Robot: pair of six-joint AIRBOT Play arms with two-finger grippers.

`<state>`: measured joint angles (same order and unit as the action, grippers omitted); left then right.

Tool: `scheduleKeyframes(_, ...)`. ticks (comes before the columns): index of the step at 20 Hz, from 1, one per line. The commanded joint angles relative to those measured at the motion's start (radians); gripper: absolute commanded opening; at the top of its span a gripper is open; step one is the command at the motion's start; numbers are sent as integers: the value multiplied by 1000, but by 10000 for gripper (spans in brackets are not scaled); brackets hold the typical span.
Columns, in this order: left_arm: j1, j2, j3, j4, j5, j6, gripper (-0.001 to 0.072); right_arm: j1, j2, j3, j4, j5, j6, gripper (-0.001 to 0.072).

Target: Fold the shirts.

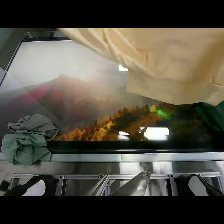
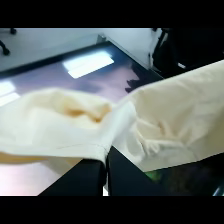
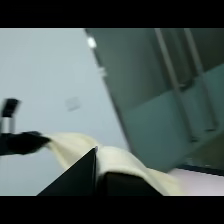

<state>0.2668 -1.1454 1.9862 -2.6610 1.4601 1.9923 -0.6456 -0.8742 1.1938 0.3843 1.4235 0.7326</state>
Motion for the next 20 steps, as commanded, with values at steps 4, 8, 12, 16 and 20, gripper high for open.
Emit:
scheduleKeyframes(4, 34, 67, -240, 0, 21, 50, 22, 93, 120, -9, -629, -417, 85, 18)
scheduleKeyframes(8, -97, -169, -385, 106, -27, 87, 22, 299, -213, -117, -779, -460, 158, 18)
scheduleKeyframes(12, -170, -481, -424, 127, -129, 87, 22, 354, -623, -137, -740, -634, 188, 20)
scheduleKeyframes(16, -182, -750, -276, 91, -35, -4, 679, 275, -851, -82, -661, -529, 180, 371)
scheduleKeyframes(20, -123, -823, -141, 87, 189, -127, 711, 92, -789, -72, -696, -388, 158, 371)
